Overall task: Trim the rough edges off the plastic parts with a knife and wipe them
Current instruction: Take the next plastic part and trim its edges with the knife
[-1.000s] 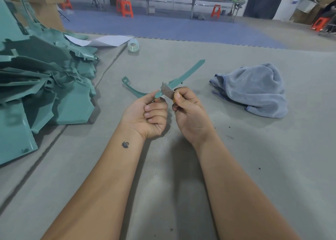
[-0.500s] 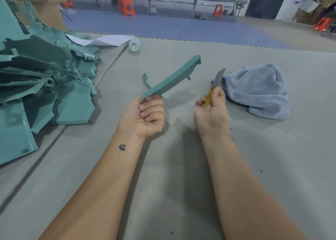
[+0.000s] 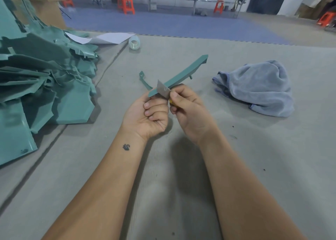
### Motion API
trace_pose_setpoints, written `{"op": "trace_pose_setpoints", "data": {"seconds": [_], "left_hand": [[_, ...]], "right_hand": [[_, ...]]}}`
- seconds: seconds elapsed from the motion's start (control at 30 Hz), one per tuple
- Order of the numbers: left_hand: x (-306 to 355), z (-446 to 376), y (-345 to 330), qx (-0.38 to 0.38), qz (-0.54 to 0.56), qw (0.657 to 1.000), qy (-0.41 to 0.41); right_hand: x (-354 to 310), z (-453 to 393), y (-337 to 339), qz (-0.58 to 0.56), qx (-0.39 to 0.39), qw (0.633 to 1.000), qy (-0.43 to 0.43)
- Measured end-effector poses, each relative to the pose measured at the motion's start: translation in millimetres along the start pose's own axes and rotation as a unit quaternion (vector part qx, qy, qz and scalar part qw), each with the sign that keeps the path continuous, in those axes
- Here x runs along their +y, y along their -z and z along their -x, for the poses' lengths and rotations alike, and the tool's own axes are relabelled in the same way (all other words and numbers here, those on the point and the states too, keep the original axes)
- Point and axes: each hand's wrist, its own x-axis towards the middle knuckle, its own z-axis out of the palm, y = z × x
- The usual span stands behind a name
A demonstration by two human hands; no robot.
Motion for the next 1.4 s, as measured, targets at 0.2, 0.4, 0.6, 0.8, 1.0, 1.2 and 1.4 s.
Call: {"op": "trace_pose_setpoints", "data": {"seconds": [0.2,0.4,0.6,0.8,1.0,1.2,1.4], "left_hand": [[-0.9,1.1,-2.4,0.010,-0.048,0.998,0.030],[2.7,4.4,-2.2,0.034,-0.025,0.997,0.060],[1.4,5.7,-4.6,0.051,-0.030,0.996,0.064],[0.9,6.7,-4.6,0.053,-0.020,0.996,0.068],[-0.6,7.3,-6.6,0.053,-0.015,0.996,0.072],[-0.3,7.2,-8.0,0.053,-0.018,0.996,0.076],[1.7,5.4,-7.6,0.026,-0.027,0.997,0.070]], "right_hand": [[-4.6,1.1,7.6,-0.012,0.009,1.000,0.025],[-5.1,0.9,9.6,0.003,0.020,0.999,0.040],[-3.4,-1.2,5.9,-0.038,0.031,0.998,0.042],[-0.6,-2.8,4.8,-0.062,0.029,0.996,0.056],[-0.8,-3.4,5.2,-0.081,0.032,0.995,0.056],[-0.8,-3.8,4.7,-0.094,0.037,0.993,0.063],[-1.2,-1.2,7.8,-0.055,0.044,0.996,0.061]]}}
